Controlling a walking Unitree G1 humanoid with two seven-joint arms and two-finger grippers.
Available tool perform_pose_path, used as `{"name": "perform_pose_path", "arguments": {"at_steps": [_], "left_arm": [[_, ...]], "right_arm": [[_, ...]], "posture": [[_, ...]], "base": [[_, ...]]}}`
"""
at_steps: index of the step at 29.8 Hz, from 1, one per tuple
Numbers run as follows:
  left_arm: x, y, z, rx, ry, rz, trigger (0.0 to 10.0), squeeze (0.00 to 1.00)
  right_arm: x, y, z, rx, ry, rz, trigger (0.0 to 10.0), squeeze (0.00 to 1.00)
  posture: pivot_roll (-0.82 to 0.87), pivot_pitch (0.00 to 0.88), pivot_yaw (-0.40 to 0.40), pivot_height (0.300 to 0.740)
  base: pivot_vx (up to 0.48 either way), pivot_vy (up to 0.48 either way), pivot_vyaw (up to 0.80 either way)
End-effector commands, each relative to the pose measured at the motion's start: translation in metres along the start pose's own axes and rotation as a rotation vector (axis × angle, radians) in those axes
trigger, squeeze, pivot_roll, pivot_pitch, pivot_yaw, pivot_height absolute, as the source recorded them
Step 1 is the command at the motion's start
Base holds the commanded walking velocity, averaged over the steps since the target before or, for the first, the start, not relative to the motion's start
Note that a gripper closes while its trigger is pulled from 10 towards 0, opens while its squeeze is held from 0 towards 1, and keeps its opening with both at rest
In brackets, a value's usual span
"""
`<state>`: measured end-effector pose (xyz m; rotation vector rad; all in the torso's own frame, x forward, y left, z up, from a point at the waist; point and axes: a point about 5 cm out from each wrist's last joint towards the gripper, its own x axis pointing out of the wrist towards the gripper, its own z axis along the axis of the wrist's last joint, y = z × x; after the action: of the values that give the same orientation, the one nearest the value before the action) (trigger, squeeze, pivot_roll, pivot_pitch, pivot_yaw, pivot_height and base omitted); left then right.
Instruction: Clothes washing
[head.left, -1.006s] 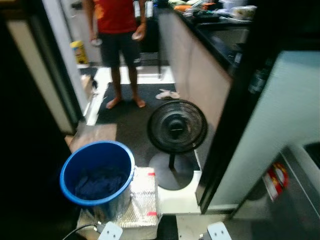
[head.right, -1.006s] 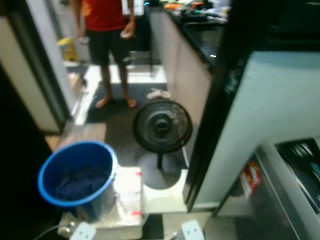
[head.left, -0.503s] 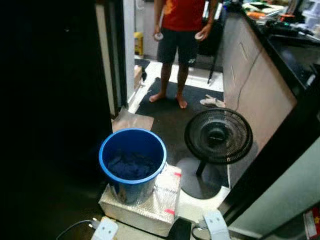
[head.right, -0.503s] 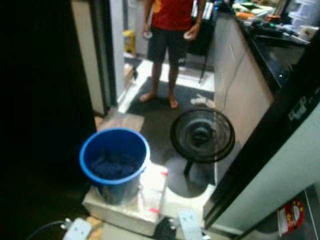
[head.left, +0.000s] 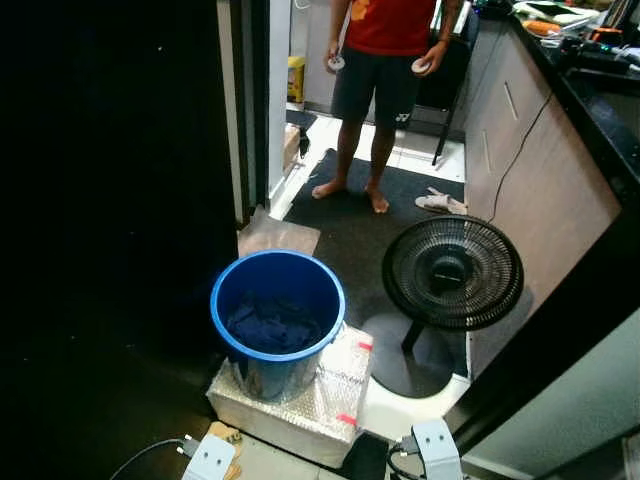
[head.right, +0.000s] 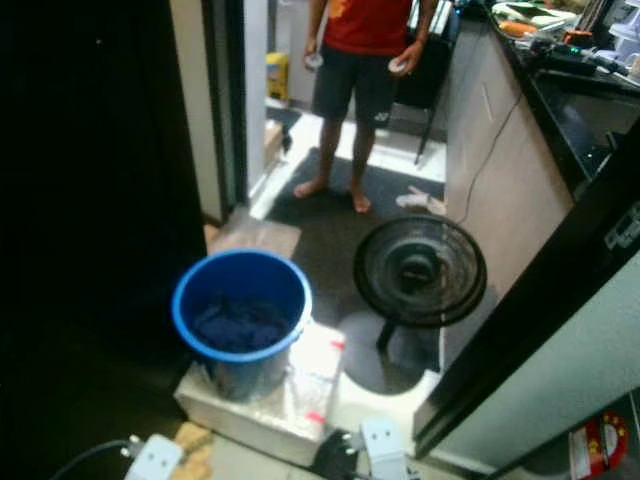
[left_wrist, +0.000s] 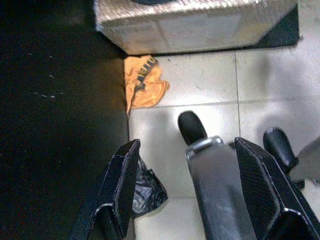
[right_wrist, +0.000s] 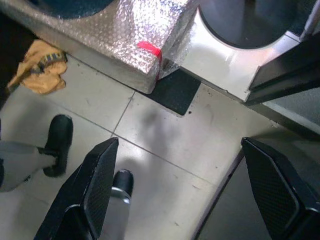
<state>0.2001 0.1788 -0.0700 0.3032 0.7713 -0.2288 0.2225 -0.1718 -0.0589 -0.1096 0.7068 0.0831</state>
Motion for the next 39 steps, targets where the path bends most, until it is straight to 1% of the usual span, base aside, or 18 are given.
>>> {"name": "perform_pose_path", "arguments": {"at_steps": [1, 7, 9, 11, 12, 15, 17, 18, 20, 22, 23, 25, 27, 31, 32, 36, 37, 39], "left_arm": [[0.000, -0.003, 0.000, -0.012, -0.006, 0.000, 10.0, 0.00], [0.001, 0.004, 0.007, -0.023, -0.046, 0.042, 10.0, 0.00], [0.001, 0.012, 0.024, 0.034, -0.154, 0.095, 10.0, 0.00], [0.001, 0.012, 0.024, 0.034, -0.154, 0.095, 10.0, 0.00], [-0.001, 0.017, 0.039, 0.061, -0.248, 0.122, 10.0, 0.00], [-0.001, 0.017, 0.039, 0.061, -0.248, 0.122, 10.0, 0.00], [-0.008, 0.021, 0.049, 0.088, -0.336, 0.127, 10.0, 0.00], [-0.008, 0.021, 0.049, 0.088, -0.336, 0.127, 10.0, 0.00], [-0.010, 0.021, 0.044, 0.099, -0.333, 0.115, 10.0, 0.00], [-0.010, 0.017, 0.018, 0.102, -0.219, 0.089, 10.0, 0.00], [-0.010, 0.017, 0.018, 0.102, -0.219, 0.089, 10.0, 0.00], [-0.012, 0.013, -0.005, 0.086, -0.107, 0.078, 10.0, 0.00], [-0.013, 0.010, -0.017, 0.048, -0.051, 0.090, 10.0, 0.00], [-0.014, 0.007, -0.022, 0.009, -0.023, 0.109, 10.0, 0.00], [-0.015, 0.004, -0.025, -0.005, -0.001, 0.112, 10.0, 0.00], [-0.014, -0.002, -0.028, -0.024, 0.031, 0.110, 10.0, 0.00], [-0.013, -0.003, -0.027, -0.022, 0.026, 0.107, 10.0, 0.00], [-0.013, -0.003, -0.027, -0.014, 0.024, 0.099, 10.0, 0.00]], "right_arm": [[-0.003, -0.004, -0.009, 0.021, 0.024, -0.022, 10.0, 0.00], [0.000, 0.002, 0.004, 0.002, -0.036, 0.001, 10.0, 0.00], [0.005, 0.011, 0.025, -0.011, -0.134, 0.035, 10.0, 0.00], [0.005, 0.011, 0.025, -0.011, -0.134, 0.035, 10.0, 0.00], [0.006, 0.016, 0.041, -0.009, -0.209, 0.049, 10.0, 0.00], [0.006, 0.016, 0.041, -0.009, -0.209, 0.049, 10.0, 0.00], [0.007, 0.018, 0.055, -0.016, -0.285, 0.068, 10.0, 0.00], [0.007, 0.018, 0.055, -0.016, -0.285, 0.068, 10.0, 0.00], [0.006, 0.019, 0.053, -0.041, -0.286, 0.076, 10.0, 0.00], [0.003, 0.014, 0.028, -0.096, -0.180, 0.076, 10.0, 0.00], [0.003, 0.014, 0.028, -0.096, -0.180, 0.076, 10.0, 0.00], [-0.001, 0.006, 0.004, -0.084, -0.072, 0.045, 10.0, 0.00], [-0.004, 0.001, -0.006, -0.070, -0.022, 0.028, 10.0, 0.00], [-0.005, -0.001, -0.010, -0.082, -0.006, 0.039, 10.0, 0.00], [-0.005, -0.001, -0.010, -0.111, -0.001, 0.056, 10.0, 0.00], [-0.003, -0.003, -0.005, -0.150, 0.005, 0.075, 10.0, 0.00], [-0.002, -0.002, -0.001, -0.143, 0.000, 0.069, 10.0, 0.00], [0.000, -0.002, 0.001, -0.136, -0.002, 0.062, 10.0, 0.00]], "posture": [[0.02, 0.027, -0.018, 0.724], [0.02, 0.032, -0.022, 0.724], [0.03, 0.036, -0.023, 0.724], [0.03, 0.036, -0.023, 0.724], [0.03, 0.035, -0.023, 0.724], [0.03, 0.035, -0.023, 0.724], [0.04, 0.036, -0.025, 0.724], [0.04, 0.036, -0.025, 0.724], [0.04, 0.036, -0.029, 0.724], [0.04, 0.029, -0.040, 0.724], [0.04, 0.029, -0.040, 0.724], [0.04, 0.020, -0.051, 0.724], [0.03, 0.015, -0.071, 0.724], [0.03, 0.012, -0.091, 0.724], [0.04, 0.001, -0.119, 0.724], [0.05, 0.000, -0.123, 0.724], [0.06, 0.000, -0.106, 0.724], [0.06, 0.000, -0.106, 0.724]], "base": [[0.000, 0.000, -0.80], [0.000, 0.000, -0.13], [0.000, 0.000, 0.00], [0.000, 0.000, 0.00], [0.000, 0.000, 0.00], [0.000, 0.000, 0.00], [0.000, 0.000, 0.00], [0.000, 0.000, 0.00], [0.000, 0.000, 0.00], [0.000, 0.000, 0.00], [0.000, 0.000, 0.00], [0.000, 0.000, 0.00], [0.000, 0.000, 0.00], [0.000, 0.000, 0.00], [0.000, 0.000, 0.00], [0.000, 0.000, 0.00], [0.000, 0.000, 0.00], [0.000, 0.000, 0.00]]}}
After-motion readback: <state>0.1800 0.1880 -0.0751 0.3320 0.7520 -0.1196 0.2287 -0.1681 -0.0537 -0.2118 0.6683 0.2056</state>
